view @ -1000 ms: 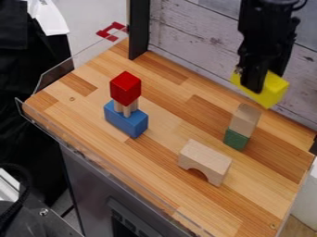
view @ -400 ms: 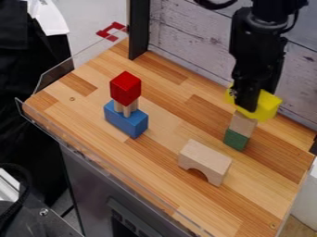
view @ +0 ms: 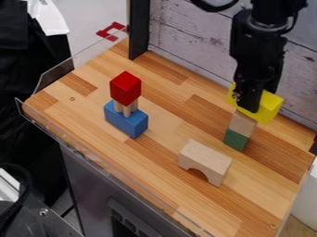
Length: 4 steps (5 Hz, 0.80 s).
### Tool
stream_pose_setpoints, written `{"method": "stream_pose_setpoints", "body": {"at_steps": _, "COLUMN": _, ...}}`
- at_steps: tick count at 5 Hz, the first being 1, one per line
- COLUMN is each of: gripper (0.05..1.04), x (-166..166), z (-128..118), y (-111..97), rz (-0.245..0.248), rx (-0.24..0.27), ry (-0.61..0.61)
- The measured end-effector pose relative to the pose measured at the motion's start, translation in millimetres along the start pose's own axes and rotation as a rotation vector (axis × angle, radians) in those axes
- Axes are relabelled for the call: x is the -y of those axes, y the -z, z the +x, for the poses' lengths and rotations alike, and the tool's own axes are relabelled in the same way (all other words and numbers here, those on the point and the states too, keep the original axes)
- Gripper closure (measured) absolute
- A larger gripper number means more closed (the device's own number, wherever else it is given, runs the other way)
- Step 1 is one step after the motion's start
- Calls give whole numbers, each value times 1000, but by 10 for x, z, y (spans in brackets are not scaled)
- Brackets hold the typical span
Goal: Put the yellow block on top of the cube
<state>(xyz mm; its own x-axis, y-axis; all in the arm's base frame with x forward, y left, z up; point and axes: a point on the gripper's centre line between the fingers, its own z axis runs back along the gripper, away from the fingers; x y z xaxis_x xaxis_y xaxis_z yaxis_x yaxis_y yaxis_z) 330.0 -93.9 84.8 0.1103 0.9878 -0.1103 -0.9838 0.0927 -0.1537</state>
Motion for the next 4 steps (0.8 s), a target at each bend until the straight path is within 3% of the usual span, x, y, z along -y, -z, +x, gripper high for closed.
{"method": "stream_pose_setpoints", "body": {"at_steps": 2, "gripper": 472, "x": -22, "z": -16, "y": 56, "rz": -8, "rx": -23, "ry": -22}}
{"method": "stream_pose_setpoints", "body": {"at_steps": 3, "gripper": 176, "x": -51, "z": -8, "y": 90, "rz": -5, "rx": -49, "ry": -9}}
{"method": "stream_pose_setpoints", "body": {"at_steps": 4, "gripper": 77, "x": -82, "z": 14, "y": 91, "rz": 15, "rx": -35, "ry": 12}}
